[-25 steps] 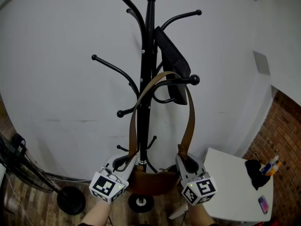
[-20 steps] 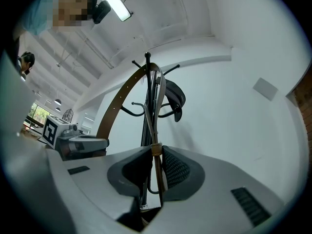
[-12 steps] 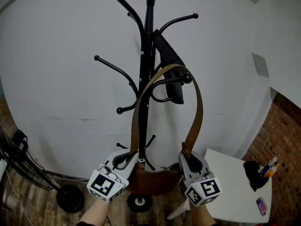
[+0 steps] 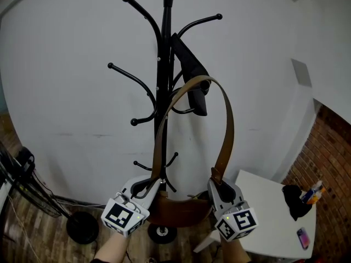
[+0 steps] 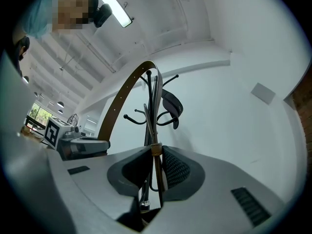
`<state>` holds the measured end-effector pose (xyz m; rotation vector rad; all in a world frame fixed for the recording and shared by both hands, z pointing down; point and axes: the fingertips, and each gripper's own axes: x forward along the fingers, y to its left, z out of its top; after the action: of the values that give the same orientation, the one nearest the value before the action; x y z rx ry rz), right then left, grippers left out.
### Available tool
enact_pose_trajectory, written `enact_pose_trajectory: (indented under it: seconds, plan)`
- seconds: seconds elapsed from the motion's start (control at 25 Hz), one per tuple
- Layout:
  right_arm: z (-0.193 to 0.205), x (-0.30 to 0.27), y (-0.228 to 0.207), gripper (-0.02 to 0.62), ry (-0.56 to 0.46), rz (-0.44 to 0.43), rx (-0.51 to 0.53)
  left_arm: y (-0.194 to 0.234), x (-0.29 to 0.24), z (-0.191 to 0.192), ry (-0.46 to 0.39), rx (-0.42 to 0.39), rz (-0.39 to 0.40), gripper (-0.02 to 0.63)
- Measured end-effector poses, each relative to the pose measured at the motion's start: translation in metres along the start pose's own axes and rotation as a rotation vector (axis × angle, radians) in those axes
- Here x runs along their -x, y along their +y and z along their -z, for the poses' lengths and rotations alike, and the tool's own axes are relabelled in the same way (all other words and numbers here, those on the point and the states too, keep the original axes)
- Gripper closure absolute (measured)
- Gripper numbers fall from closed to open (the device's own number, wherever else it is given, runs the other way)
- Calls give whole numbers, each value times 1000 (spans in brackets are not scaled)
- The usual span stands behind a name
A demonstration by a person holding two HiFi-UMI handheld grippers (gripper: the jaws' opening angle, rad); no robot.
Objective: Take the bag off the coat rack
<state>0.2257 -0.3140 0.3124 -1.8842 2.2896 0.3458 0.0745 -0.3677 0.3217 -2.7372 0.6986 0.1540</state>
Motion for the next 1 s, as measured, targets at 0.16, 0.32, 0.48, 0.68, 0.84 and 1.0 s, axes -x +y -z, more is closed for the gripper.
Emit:
enact_pose_trajectory:
  seconds: [0.16, 0.32, 0.48, 0.68, 0.84, 1.0]
  plan:
    - [4, 15, 0, 534, 11, -5, -21, -14, 6, 3, 23, 10, -10, 588]
    - [7, 30, 3, 534, 20, -19, -37, -27, 14, 3, 21, 18, -32, 588]
    - [10, 44, 6, 534, 28, -32, -51, -41, 24, 7, 55, 33, -47, 588]
    - [16, 64, 13, 534, 49, -48, -73, -58, 40, 11, 60, 49, -79, 588]
    - [21, 80, 19, 534, 68, -72, -83, -75, 53, 14, 74, 70, -113, 588]
    - [27, 93, 24, 534, 91, -92, -98, -88, 65, 17, 82, 82, -145, 588]
